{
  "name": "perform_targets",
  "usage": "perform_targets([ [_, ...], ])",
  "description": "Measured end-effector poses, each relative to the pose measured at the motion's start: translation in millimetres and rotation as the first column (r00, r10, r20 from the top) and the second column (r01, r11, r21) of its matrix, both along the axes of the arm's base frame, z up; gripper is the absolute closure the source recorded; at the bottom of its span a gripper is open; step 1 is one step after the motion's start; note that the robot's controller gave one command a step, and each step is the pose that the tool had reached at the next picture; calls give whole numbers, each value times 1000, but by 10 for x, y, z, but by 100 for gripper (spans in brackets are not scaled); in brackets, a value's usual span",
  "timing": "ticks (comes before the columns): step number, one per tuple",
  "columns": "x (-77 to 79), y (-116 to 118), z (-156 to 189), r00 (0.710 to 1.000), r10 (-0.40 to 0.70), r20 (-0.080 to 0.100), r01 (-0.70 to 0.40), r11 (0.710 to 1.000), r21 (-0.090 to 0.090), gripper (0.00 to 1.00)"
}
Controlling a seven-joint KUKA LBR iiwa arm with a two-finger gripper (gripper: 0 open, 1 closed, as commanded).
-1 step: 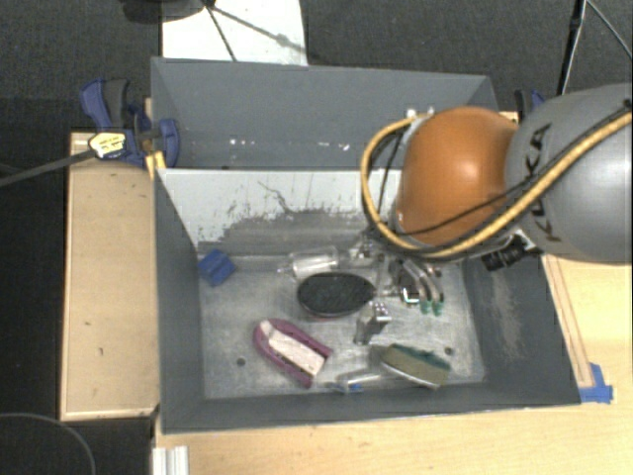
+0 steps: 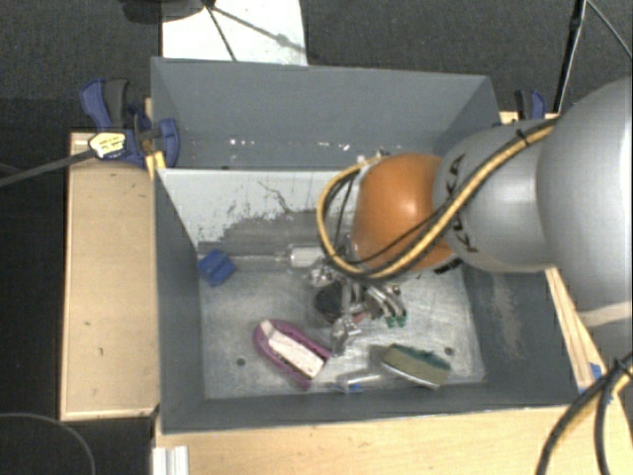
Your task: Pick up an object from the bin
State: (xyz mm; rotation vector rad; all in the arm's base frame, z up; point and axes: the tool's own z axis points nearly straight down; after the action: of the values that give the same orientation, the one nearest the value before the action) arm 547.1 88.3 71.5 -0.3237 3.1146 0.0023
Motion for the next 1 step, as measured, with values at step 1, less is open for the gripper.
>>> perform_targets([
  [1, 17, 9, 37, 1000, -4, 7, 4, 1000, 3, 100],
])
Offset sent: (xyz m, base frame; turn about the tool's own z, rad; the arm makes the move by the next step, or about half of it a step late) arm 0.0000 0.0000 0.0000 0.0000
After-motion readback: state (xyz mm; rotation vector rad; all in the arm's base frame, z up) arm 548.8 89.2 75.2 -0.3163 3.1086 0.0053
